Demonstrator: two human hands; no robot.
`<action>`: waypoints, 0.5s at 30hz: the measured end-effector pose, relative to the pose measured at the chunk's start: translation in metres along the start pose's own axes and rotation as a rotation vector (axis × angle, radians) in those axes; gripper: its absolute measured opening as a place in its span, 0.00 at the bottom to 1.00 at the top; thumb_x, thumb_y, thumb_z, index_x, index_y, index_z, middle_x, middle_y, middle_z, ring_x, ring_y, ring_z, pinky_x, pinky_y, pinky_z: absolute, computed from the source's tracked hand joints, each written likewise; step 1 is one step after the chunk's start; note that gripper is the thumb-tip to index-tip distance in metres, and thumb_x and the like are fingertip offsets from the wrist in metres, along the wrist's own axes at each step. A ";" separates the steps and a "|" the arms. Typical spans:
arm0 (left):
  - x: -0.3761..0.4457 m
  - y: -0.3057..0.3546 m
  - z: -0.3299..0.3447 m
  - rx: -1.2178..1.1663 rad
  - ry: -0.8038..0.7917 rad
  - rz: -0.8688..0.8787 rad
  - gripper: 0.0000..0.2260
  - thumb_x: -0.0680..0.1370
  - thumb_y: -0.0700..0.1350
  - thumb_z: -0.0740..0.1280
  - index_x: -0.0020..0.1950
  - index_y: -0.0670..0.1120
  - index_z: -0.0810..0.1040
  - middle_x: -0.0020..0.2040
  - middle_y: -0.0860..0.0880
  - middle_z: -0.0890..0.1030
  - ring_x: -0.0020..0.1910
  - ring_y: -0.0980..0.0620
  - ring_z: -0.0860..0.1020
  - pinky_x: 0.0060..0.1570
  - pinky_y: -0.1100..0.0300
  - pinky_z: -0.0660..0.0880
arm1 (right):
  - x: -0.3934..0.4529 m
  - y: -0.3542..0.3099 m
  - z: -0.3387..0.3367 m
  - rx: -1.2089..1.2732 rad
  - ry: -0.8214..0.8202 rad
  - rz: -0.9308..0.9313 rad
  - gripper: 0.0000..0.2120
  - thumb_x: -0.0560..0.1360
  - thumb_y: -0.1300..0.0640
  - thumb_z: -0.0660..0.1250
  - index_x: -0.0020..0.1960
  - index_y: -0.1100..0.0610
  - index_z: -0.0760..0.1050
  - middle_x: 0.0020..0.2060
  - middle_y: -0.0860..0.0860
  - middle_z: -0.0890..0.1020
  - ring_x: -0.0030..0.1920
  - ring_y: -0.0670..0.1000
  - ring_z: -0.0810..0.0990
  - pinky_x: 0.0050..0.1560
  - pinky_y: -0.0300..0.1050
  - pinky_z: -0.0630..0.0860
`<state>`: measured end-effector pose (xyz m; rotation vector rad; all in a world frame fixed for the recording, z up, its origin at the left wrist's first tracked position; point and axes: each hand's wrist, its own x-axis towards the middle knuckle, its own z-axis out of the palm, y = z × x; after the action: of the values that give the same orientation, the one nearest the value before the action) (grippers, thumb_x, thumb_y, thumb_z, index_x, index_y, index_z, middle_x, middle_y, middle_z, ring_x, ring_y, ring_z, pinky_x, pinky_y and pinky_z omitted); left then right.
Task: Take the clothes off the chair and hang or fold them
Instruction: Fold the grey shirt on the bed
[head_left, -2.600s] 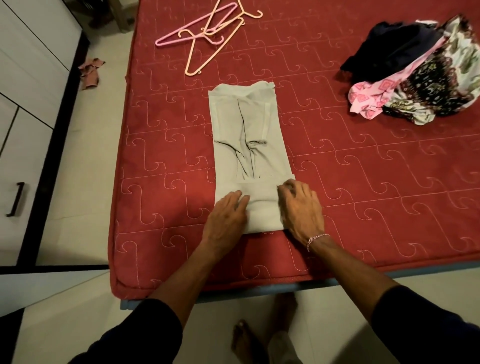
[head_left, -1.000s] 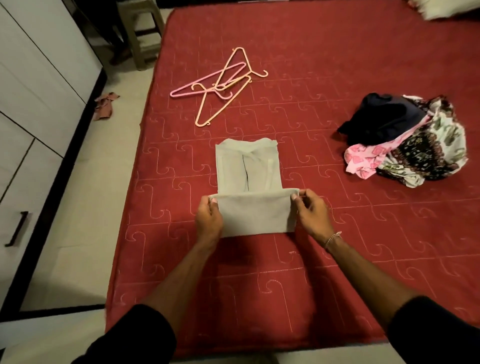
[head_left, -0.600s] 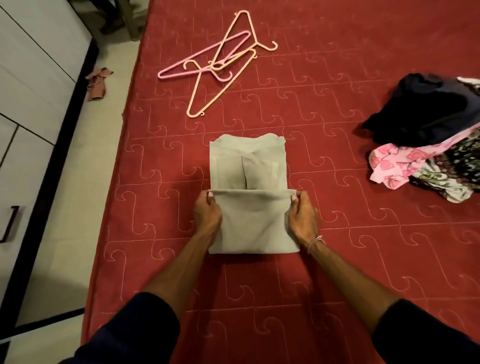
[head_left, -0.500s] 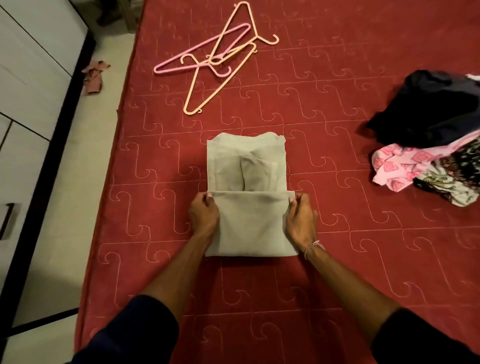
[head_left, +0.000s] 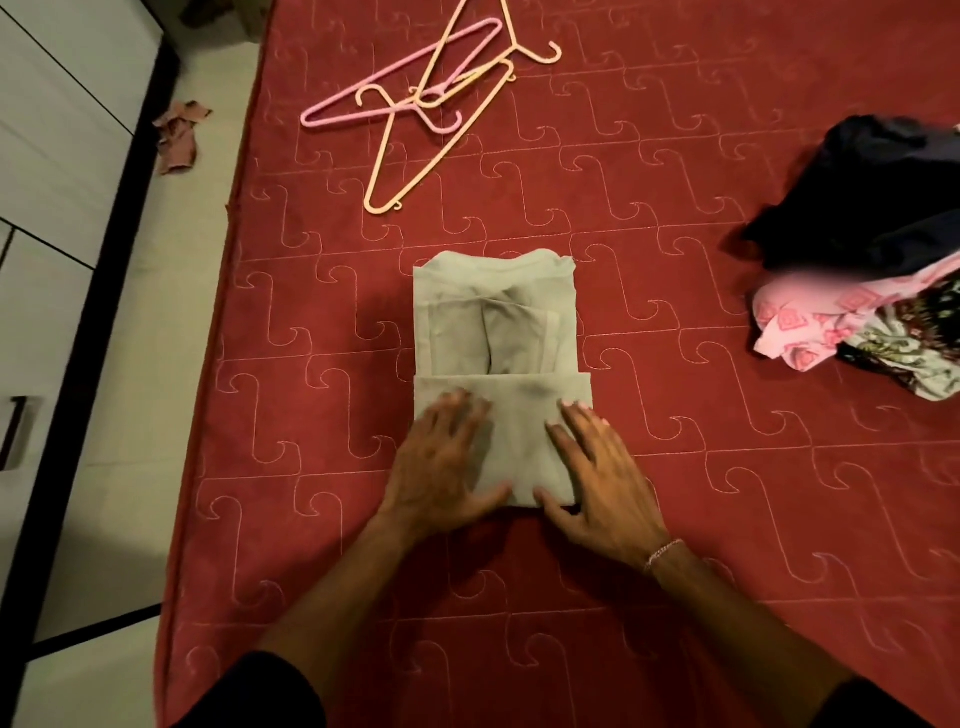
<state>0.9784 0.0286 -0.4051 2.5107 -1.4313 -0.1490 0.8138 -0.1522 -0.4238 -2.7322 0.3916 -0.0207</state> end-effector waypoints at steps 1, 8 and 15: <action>-0.006 -0.002 0.003 0.017 -0.141 0.062 0.47 0.70 0.71 0.65 0.80 0.47 0.57 0.79 0.42 0.57 0.78 0.42 0.56 0.76 0.45 0.59 | -0.005 0.001 0.001 -0.024 -0.030 -0.020 0.39 0.75 0.37 0.63 0.79 0.55 0.60 0.81 0.54 0.53 0.81 0.53 0.48 0.79 0.56 0.53; -0.041 -0.004 0.019 0.131 -0.226 -0.017 0.45 0.74 0.55 0.68 0.82 0.44 0.46 0.81 0.38 0.46 0.80 0.41 0.46 0.78 0.48 0.49 | -0.014 -0.016 0.003 -0.214 -0.199 0.014 0.45 0.70 0.46 0.60 0.82 0.58 0.49 0.81 0.58 0.46 0.81 0.58 0.42 0.79 0.60 0.50; -0.066 -0.014 0.014 0.092 -0.110 -0.059 0.34 0.73 0.27 0.50 0.80 0.37 0.48 0.80 0.37 0.51 0.80 0.41 0.52 0.77 0.46 0.57 | -0.018 -0.017 0.007 -0.264 -0.133 0.050 0.40 0.76 0.67 0.59 0.82 0.57 0.44 0.81 0.57 0.48 0.81 0.58 0.47 0.78 0.58 0.46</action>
<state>0.9530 0.0895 -0.4244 2.6582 -1.4359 -0.2410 0.8010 -0.1295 -0.4234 -2.9596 0.4530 0.2414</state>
